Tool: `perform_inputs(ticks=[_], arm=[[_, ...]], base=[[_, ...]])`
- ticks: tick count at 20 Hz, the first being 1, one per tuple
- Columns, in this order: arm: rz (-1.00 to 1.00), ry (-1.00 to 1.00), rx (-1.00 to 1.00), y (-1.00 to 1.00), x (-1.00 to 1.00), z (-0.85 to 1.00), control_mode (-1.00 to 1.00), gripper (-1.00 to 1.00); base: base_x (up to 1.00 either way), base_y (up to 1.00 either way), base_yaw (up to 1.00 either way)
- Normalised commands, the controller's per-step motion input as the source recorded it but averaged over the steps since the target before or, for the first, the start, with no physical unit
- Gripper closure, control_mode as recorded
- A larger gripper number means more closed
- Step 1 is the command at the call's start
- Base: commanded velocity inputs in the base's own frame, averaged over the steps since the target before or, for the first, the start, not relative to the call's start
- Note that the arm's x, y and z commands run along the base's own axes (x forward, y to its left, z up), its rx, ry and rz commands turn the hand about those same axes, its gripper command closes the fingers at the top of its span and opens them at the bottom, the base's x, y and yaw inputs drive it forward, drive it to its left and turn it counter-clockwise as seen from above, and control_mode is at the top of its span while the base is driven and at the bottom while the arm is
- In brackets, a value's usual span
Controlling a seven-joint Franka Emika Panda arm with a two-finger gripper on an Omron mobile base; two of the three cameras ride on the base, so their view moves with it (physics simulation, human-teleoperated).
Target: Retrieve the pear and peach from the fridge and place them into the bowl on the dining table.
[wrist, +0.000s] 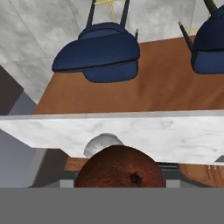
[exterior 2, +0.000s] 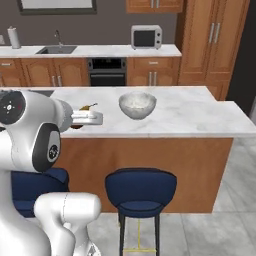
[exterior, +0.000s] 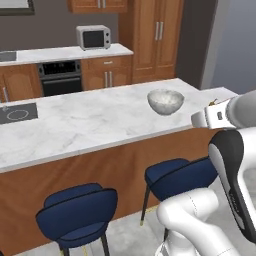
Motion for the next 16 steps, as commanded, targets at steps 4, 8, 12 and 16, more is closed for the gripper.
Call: perform_inputs(ticks=[4, 8, 12, 16], arm=[[0.00, 0.00, 0.00, 0.00, 0.00, 0.00, 1.00, 1.00], [0.00, 0.00, 0.00, 0.00, 0.00, 0.00, 1.00, 1.00], [0.07, 0.00, 0.00, 0.04, 0.35, 0.00, -1.00, 1.00], [0.01, 0.00, 0.00, 0.00, 0.44, 0.00, -1.00, 1.00]], base=[[0.27, 0.18, 0.15], [0.23, 0.15, 0.14], [0.10, 0.04, 0.03], [0.00, 0.00, 0.00]])
